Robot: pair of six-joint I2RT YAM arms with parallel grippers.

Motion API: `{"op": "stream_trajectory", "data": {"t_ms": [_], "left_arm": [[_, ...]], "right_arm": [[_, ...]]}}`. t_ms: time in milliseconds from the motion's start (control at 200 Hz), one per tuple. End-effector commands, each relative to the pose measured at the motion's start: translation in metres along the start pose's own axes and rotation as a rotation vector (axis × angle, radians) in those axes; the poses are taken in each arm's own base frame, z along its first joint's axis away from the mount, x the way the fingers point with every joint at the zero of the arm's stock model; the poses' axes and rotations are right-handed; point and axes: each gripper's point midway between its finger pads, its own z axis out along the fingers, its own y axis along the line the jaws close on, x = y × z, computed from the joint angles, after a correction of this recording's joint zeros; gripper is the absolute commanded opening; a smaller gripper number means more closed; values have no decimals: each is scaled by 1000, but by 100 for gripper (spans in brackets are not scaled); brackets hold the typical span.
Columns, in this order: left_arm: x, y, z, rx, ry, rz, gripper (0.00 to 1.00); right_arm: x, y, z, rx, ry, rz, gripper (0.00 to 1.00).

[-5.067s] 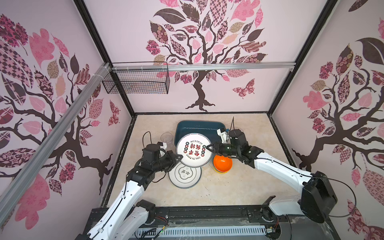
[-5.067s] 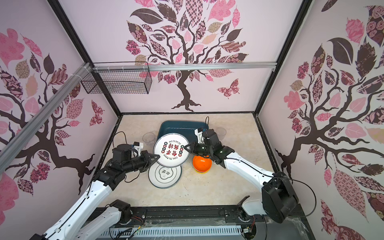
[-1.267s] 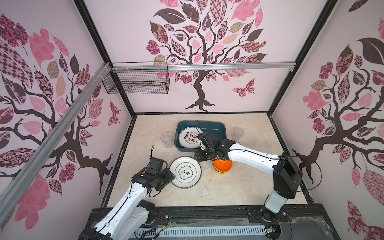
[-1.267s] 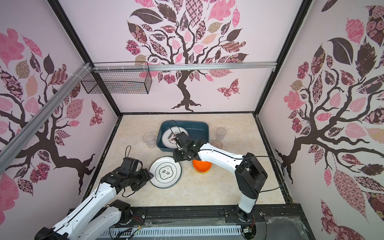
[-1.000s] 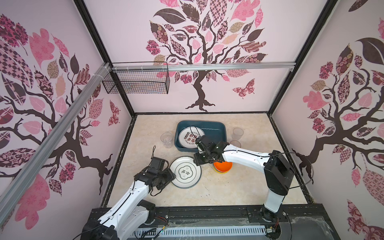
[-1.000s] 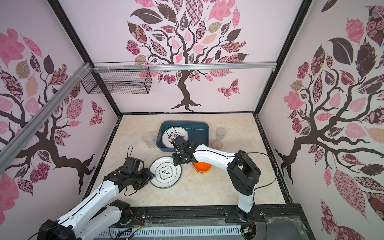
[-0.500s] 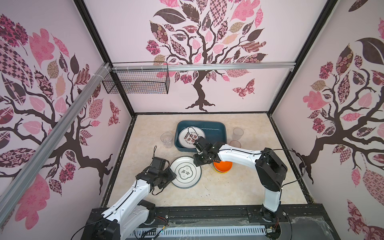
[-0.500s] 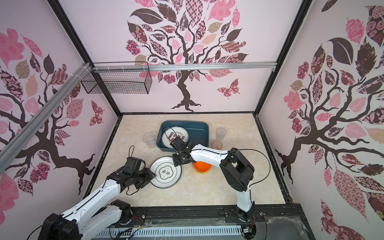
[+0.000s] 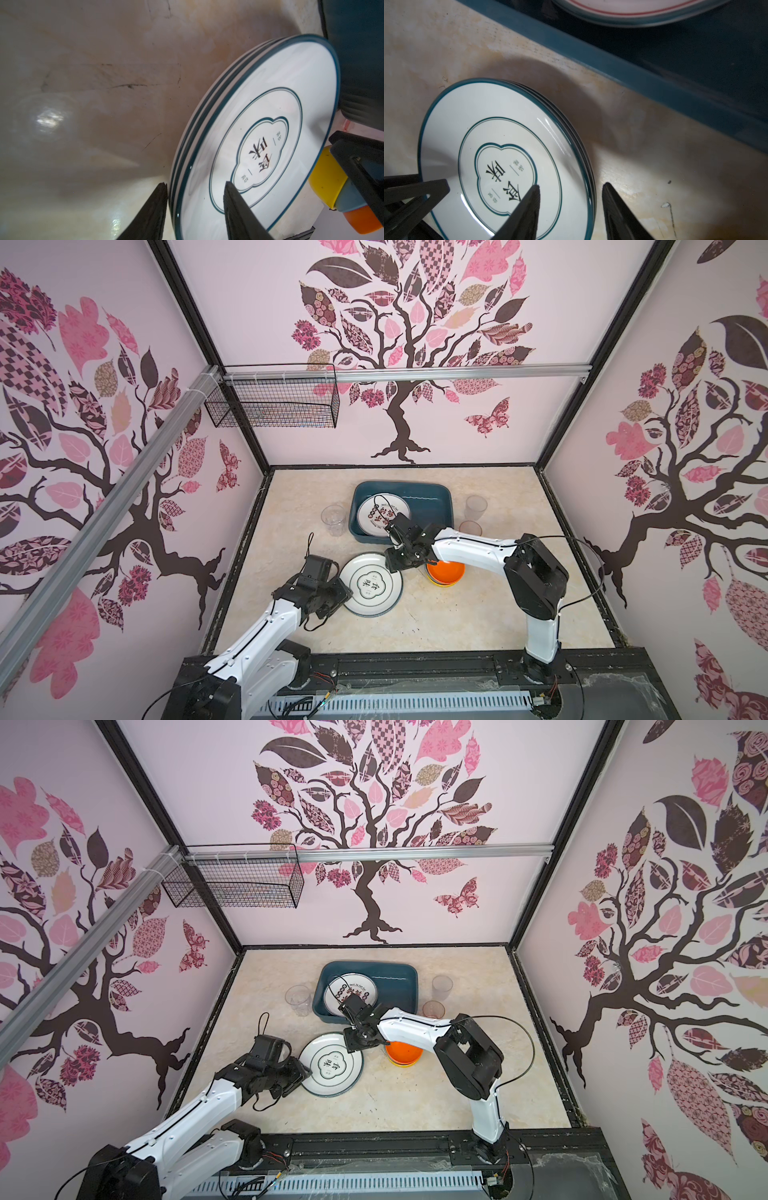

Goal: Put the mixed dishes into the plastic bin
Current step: 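Tilt the white plate stack up with the left gripper while the right holds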

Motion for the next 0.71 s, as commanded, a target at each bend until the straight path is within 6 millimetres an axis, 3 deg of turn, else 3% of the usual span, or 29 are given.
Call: {"op": "stream_trajectory", "data": {"t_ms": [0, 700], "left_arm": [[3, 4, 4, -2, 8, -2, 47], [4, 3, 4, 8, 6, -1, 43]], "right_arm": [[1, 6, 8, -12, 19, -5, 51], [5, 10, 14, -29, 40, -15, 36]]}}
